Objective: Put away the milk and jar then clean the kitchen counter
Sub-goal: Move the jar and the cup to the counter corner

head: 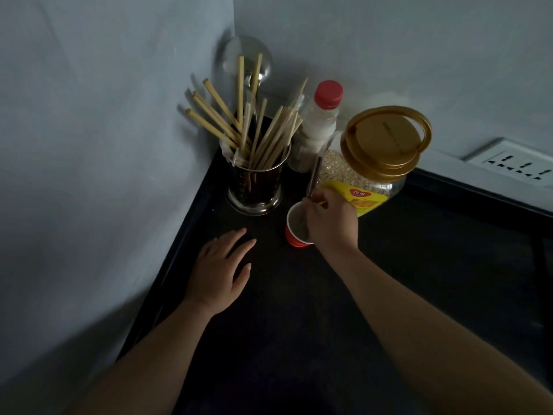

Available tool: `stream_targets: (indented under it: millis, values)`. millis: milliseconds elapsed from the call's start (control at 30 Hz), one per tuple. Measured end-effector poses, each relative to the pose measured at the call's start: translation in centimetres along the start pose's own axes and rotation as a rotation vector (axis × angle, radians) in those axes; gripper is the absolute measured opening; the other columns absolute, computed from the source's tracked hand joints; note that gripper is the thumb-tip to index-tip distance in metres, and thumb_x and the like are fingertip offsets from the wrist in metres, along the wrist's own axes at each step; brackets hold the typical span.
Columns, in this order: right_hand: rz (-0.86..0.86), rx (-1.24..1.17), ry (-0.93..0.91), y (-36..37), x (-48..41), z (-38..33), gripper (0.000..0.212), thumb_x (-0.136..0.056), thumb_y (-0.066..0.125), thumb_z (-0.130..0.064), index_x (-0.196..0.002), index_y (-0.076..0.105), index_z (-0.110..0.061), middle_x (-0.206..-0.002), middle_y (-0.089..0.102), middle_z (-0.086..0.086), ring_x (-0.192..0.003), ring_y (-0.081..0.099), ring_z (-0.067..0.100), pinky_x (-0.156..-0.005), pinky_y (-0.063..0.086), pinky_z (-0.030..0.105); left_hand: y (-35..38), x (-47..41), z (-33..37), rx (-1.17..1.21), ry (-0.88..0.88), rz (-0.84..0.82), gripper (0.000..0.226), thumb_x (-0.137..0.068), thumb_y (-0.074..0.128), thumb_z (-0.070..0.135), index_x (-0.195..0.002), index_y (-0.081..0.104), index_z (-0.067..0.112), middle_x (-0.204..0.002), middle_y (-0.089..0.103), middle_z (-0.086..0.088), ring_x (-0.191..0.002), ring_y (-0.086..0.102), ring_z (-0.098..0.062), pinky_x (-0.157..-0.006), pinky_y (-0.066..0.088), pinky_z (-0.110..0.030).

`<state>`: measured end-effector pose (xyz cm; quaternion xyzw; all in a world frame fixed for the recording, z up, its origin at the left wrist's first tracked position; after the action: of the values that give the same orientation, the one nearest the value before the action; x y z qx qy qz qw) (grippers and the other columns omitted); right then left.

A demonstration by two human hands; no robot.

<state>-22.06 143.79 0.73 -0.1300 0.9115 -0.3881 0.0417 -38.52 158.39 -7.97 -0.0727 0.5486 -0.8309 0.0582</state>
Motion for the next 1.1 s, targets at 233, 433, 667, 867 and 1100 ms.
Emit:
stream_targets:
  millis: [233,433,667,867,1100]
  values:
    - [-0.029,-0.033,-0.108,-1.5,0.9,0.2,0.006,-0.084,0.065,-0.024,-0.082,0.060,-0.026,-0.082,0.059,-0.011,-0.073,0.054,0.002,-0.056,0.038,0.013,0.0,0.0,-0.1,0.006,0.006,0.005,0.048,-0.091,0.038,0.039,-0.135,0.048,0.022,-0.147,0.041,-0.003,-0.134,0.038,-0.022,-0.109,0.029,-0.042]
    - [-0.079,-0.134,-0.218,-3.6,0.9,-1.8,0.002,-0.085,0.065,-0.019,-0.085,0.065,-0.021,-0.081,0.066,-0.008,-0.078,0.061,0.002,-0.067,0.045,0.011,-0.2,0.0,0.1,0.003,0.003,-0.009,0.049,-0.090,0.038,0.039,-0.135,0.048,0.021,-0.146,0.041,-0.004,-0.134,0.038,-0.023,-0.109,0.032,-0.044]
    - [0.108,-0.265,-0.344,-7.2,-1.6,-6.9,0.009,-0.086,0.064,-0.013,-0.095,0.064,-0.013,-0.079,0.060,-0.016,-0.075,0.059,-0.010,-0.066,0.045,0.005,-0.4,-0.1,0.3,-0.007,-0.008,-0.016,0.050,-0.089,0.036,0.041,-0.134,0.048,0.023,-0.146,0.042,-0.003,-0.133,0.040,-0.023,-0.107,0.033,-0.043]
    - [0.183,-0.450,-0.380,-7.8,-3.6,-11.5,0.007,-0.085,0.065,-0.011,-0.091,0.064,-0.011,-0.079,0.065,-0.006,-0.074,0.065,0.005,-0.069,0.053,0.018,-0.2,-0.1,0.2,-0.001,-0.009,-0.014,0.049,-0.089,0.038,0.040,-0.134,0.048,0.024,-0.146,0.042,-0.002,-0.132,0.041,-0.022,-0.106,0.036,-0.043]
    - [-0.015,-0.253,-0.333,-2.6,-3.3,-9.8,0.004,-0.082,0.066,-0.013,-0.085,0.064,-0.012,-0.078,0.067,-0.004,-0.072,0.060,0.005,-0.066,0.050,0.018,0.1,0.0,0.0,0.014,-0.024,-0.019,0.049,-0.089,0.040,0.041,-0.135,0.046,0.027,-0.148,0.039,0.001,-0.134,0.039,-0.020,-0.108,0.034,-0.042]
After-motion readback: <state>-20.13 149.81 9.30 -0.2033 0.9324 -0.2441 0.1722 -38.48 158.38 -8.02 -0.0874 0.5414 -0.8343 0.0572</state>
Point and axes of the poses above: each hand's wrist, its own x-axis away from the middle knuckle, its own y-axis out of the palm, z = x × y, the point moved 1 cm from there along -x, towards the middle knuckle
